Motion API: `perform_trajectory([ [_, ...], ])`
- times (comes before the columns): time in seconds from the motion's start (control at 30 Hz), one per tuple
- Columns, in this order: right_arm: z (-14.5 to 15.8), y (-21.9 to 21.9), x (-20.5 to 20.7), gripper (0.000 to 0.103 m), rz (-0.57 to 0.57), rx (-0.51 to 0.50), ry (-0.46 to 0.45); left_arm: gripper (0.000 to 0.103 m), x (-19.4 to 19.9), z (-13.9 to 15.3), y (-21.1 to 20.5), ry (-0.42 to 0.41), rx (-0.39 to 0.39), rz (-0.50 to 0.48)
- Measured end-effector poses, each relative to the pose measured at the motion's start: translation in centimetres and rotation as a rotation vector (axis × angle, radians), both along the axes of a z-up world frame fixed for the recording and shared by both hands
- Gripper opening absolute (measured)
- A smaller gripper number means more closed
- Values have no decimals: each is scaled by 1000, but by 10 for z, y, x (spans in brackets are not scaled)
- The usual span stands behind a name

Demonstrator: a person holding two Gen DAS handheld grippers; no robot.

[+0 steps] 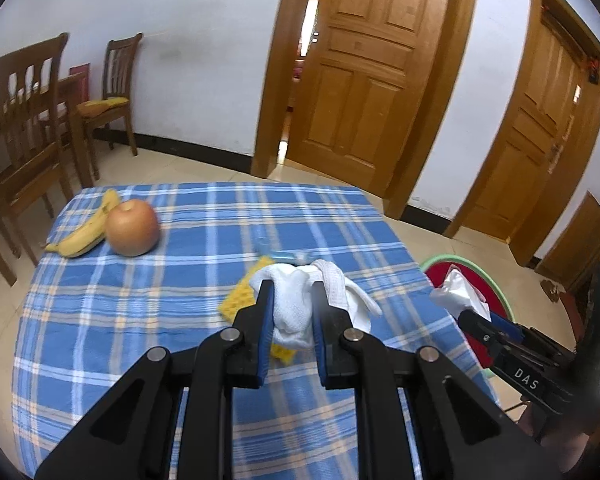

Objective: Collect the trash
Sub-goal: 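Carry white cloth and plastic bag over the red bucket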

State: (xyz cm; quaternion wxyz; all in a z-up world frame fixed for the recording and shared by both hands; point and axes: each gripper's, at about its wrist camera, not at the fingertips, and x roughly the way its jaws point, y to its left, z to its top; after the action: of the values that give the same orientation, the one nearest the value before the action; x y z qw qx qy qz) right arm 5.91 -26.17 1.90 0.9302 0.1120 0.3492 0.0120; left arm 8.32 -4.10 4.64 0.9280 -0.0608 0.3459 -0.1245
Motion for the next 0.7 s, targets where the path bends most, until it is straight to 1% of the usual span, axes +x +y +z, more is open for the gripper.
perform_trajectory([
  [0.17,2,-29,-15,46,-68,15,-11,15,2,-1,-34,-1,17,-58],
  [0.3,0,-51,-21,46,-125,23,-2,15,7,-4,-61,3,30,-109],
  [0.5,-9,-84,-26,46,-189,39,23,15,17,-8,-106,8,43,-188],
  [0.7,-20,-111,-28,46,-256,41,42,15,28,-20,-155,20,60,-264],
])
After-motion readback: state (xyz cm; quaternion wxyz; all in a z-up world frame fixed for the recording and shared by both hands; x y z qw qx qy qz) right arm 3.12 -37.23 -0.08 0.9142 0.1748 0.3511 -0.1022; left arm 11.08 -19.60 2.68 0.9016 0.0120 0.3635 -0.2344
